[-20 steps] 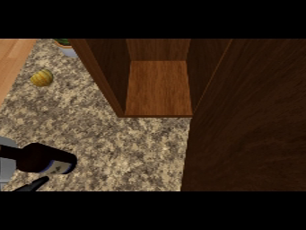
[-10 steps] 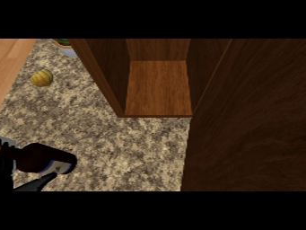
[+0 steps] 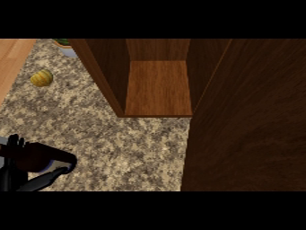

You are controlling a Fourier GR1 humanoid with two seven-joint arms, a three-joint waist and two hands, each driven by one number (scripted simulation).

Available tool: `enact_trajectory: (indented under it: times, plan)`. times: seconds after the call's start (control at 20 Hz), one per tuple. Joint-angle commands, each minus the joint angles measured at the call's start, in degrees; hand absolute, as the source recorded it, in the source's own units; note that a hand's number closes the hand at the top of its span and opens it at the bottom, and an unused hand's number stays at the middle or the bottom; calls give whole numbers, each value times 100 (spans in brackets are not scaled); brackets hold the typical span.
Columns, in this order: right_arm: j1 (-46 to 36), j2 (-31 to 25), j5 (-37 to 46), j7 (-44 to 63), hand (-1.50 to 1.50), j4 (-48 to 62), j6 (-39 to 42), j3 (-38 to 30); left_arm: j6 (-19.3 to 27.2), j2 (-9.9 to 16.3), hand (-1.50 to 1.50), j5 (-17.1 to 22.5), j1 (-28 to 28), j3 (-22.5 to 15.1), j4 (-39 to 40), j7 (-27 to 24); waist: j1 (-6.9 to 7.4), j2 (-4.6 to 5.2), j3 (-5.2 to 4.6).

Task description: Pick up the wine, place it into the cabinet and close the cabinet

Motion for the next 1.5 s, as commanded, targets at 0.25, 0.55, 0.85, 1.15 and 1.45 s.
enact_trajectory:
  times: [0.25,0.55,0.85,1.15,1.45]
  plan:
    - [19,218,76,599,-150,-884,-418,429,-620,-49,150,481,-522,213,877,-274,10,-7,-1]
    - [-391,-106,-483,591,-150,-515,-325,-128,-1037,-220,150,45,-674,-139,1973,-1218,-1,5,-2]
    - [444,-29,-587,147,-150,-700,125,-207,-425,-116,150,-80,-1328,29,2457,-1382,-37,1,1]
    - [205,28,-345,525,-150,-958,-246,80,-1447,84,150,122,-1531,45,2947,-1864,-62,1,-5]
    - [407,77,-165,122,-150,-656,11,49,-2050,0,150,13,-1320,-216,2915,-2477,-19,-2,1]
